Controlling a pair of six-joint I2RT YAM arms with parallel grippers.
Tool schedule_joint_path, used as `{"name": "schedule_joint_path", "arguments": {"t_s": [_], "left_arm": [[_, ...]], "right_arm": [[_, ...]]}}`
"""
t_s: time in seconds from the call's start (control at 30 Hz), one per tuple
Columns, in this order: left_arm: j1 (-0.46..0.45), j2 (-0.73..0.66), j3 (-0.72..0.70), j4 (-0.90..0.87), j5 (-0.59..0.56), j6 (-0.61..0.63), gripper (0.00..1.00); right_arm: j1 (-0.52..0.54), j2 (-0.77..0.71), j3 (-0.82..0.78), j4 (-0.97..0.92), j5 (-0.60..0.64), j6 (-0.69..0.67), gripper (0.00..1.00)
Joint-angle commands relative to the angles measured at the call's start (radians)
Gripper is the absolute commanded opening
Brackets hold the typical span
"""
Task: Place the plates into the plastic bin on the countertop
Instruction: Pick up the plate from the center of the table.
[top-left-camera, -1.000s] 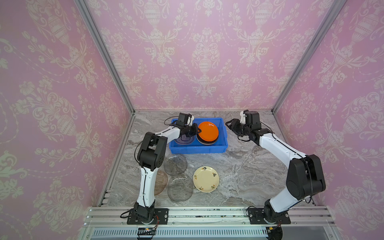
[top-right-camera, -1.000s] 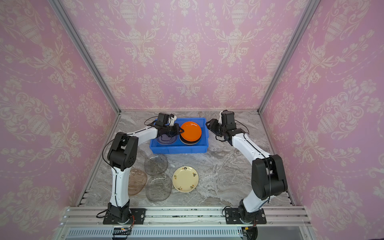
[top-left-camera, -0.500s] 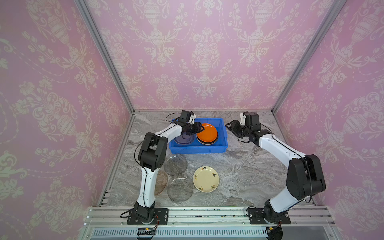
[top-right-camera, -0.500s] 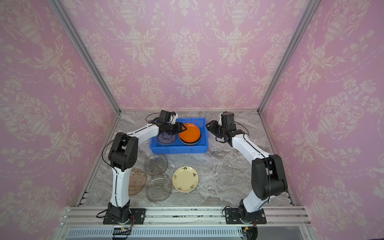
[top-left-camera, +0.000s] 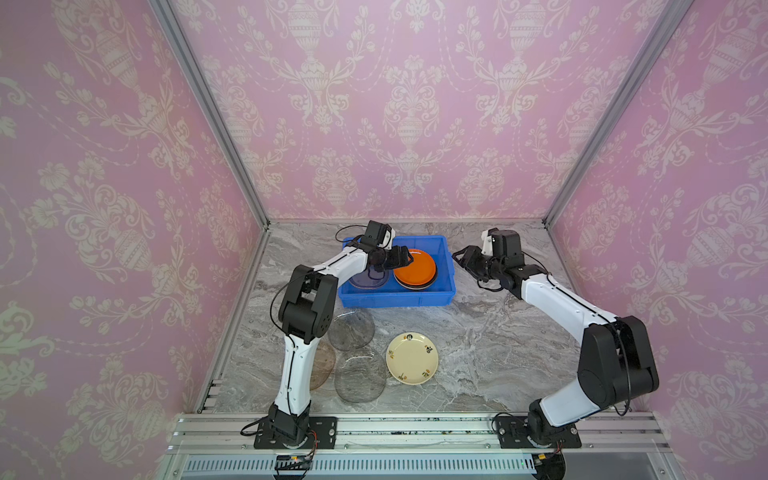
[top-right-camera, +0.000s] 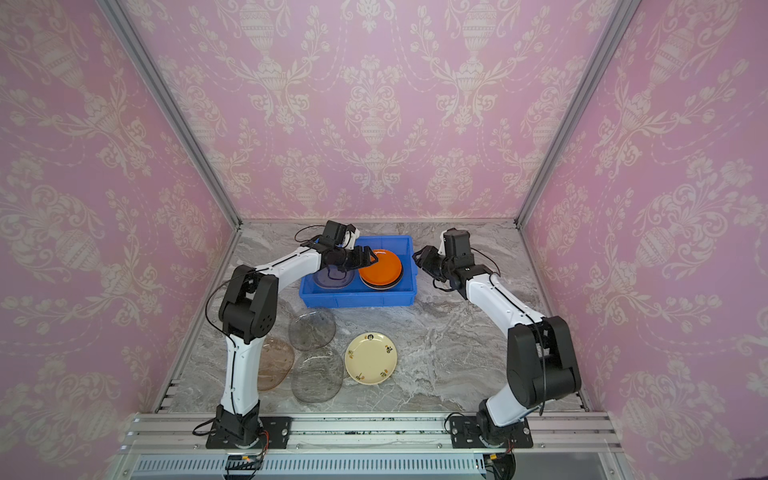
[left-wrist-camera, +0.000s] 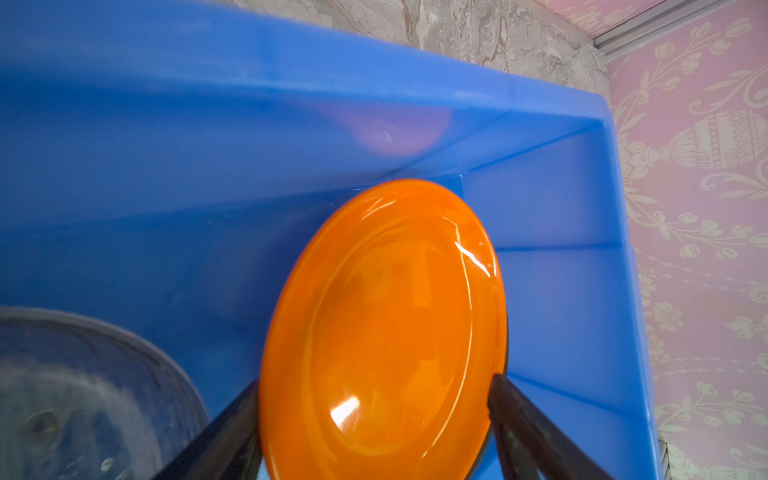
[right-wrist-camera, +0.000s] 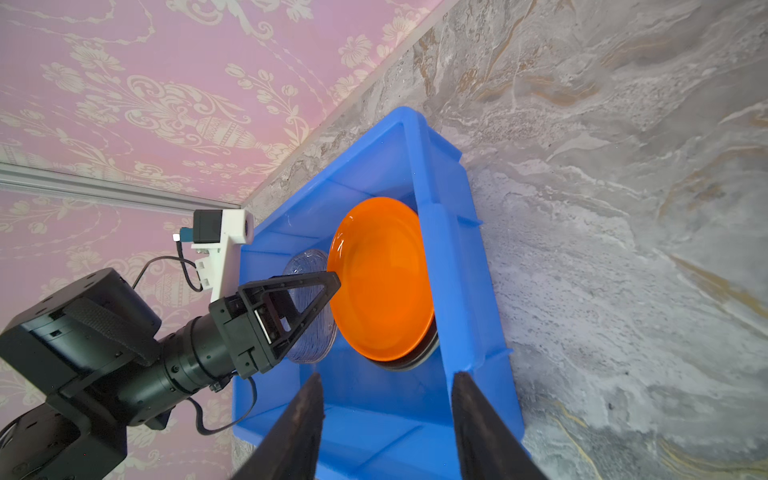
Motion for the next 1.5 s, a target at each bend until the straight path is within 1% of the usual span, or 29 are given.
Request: {"name": "schedule_joint_path", "arguments": {"t_s": [0.0, 0.2, 0.37, 0.5, 0.9, 1.13, 1.2, 1.27, 1.4, 1.47], "left_arm": [[-0.019, 0.003, 0.048, -0.037, -0.019, 0.037, 0.83], [-0.025, 0.005, 0.069, -0.086, -0.057, 0.066, 0.83], [-0.025, 0.005, 0.096, -0.160, -0.129, 0.113, 0.85], [-0.026, 0.001, 0.095, -0.163, -0.129, 0.123, 0.88], [-0.055, 0.042, 0.136, -0.174, -0.127, 0.123, 0.88], [-0.063, 0.060, 0.168, -0.209, -0.170, 0.148, 0.89], [-0.062, 0.051, 0.169, -0.222, -0.209, 0.163, 0.91], [-0.062, 0.031, 0.168, -0.226, -0.257, 0.187, 0.99], [-0.060, -0.032, 0.185, -0.200, -0.333, 0.236, 0.99], [-0.062, -0.064, 0.214, -0.200, -0.394, 0.259, 0.99]], "right_arm": [[0.008, -0.041, -0.021, 0.012, -0.004, -0.010, 0.52], [0.009, -0.041, -0.028, 0.014, -0.007, -0.010, 0.52], [0.010, -0.039, -0.026, 0.014, -0.004, -0.010, 0.52], [0.014, -0.037, -0.022, 0.010, -0.003, -0.015, 0.52], [0.026, -0.012, 0.006, -0.010, -0.003, -0.021, 0.52], [0.032, -0.010, 0.013, -0.012, 0.011, -0.021, 0.52], [0.032, -0.011, 0.016, -0.022, 0.015, -0.024, 0.52], [0.032, -0.019, 0.018, -0.029, 0.027, -0.033, 0.52], [0.031, -0.053, 0.040, -0.081, 0.065, -0.077, 0.52], [0.032, -0.088, 0.047, -0.105, 0.092, -0.113, 0.52]]}}
